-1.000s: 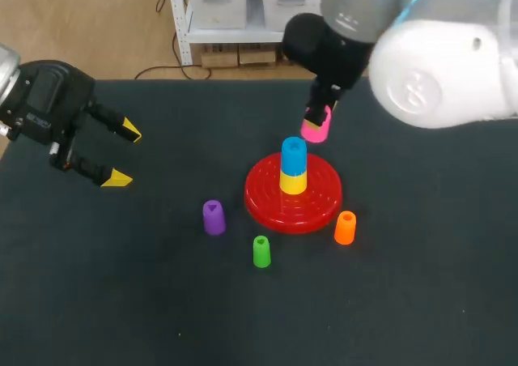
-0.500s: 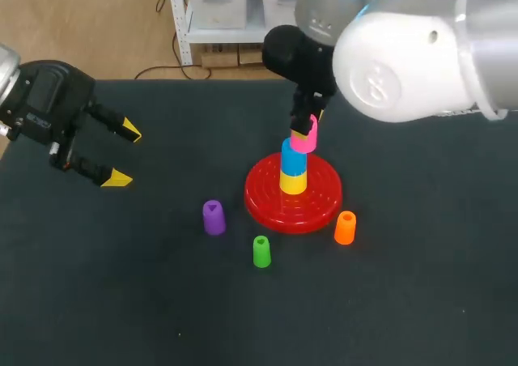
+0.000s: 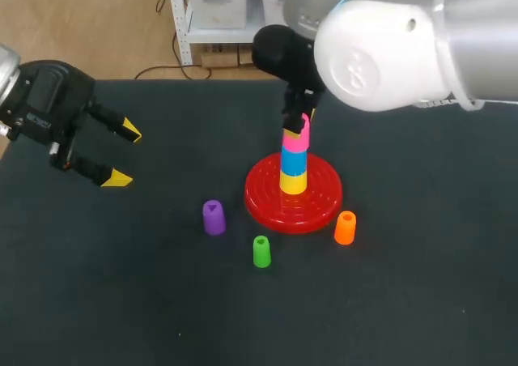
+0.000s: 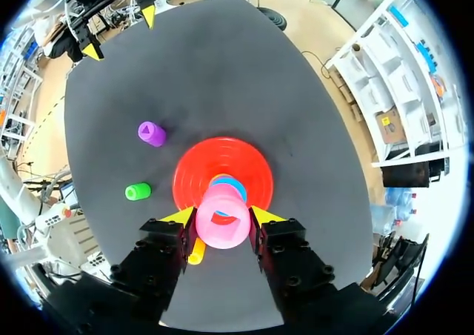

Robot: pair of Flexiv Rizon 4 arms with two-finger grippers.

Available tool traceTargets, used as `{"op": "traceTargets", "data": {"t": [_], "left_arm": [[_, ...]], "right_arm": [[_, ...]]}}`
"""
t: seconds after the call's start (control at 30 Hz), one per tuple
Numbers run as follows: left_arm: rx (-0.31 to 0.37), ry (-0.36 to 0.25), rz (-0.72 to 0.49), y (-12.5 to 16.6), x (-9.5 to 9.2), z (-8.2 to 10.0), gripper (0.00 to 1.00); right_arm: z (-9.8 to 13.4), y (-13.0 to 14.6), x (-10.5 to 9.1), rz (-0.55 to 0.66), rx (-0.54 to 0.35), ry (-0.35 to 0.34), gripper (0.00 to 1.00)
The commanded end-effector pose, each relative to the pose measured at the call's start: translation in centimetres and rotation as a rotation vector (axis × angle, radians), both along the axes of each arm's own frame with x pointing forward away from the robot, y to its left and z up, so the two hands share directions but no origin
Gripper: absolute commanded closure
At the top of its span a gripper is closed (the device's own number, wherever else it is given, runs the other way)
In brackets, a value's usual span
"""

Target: Pick up and stack the cylinders on the red base in this order: pink,purple,orange,green

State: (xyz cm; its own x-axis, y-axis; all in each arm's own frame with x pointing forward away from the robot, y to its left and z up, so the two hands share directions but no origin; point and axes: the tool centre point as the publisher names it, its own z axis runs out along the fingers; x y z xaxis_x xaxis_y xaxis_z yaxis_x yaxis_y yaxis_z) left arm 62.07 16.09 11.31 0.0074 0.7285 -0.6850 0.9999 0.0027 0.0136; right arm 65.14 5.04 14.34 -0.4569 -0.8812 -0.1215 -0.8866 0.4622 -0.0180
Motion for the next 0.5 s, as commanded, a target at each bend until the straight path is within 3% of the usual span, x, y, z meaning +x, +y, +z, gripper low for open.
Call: {"op": "traceTargets", "data": {"t": [0.03, 0.5], "left_arm": [[-0.001, -0.002, 0.0, 0.02, 0.01, -0.07, 0.0], [-0.001, -0.002, 0.0, 0.02, 0.01, -0.07, 0.0]], "right_arm": [[-0.16, 0.18, 0.04, 0.005, -0.009, 0.011, 1.0], [-0.91, -0.19, 1.01, 0.003, -0.028, 0.024, 1.0]]}}
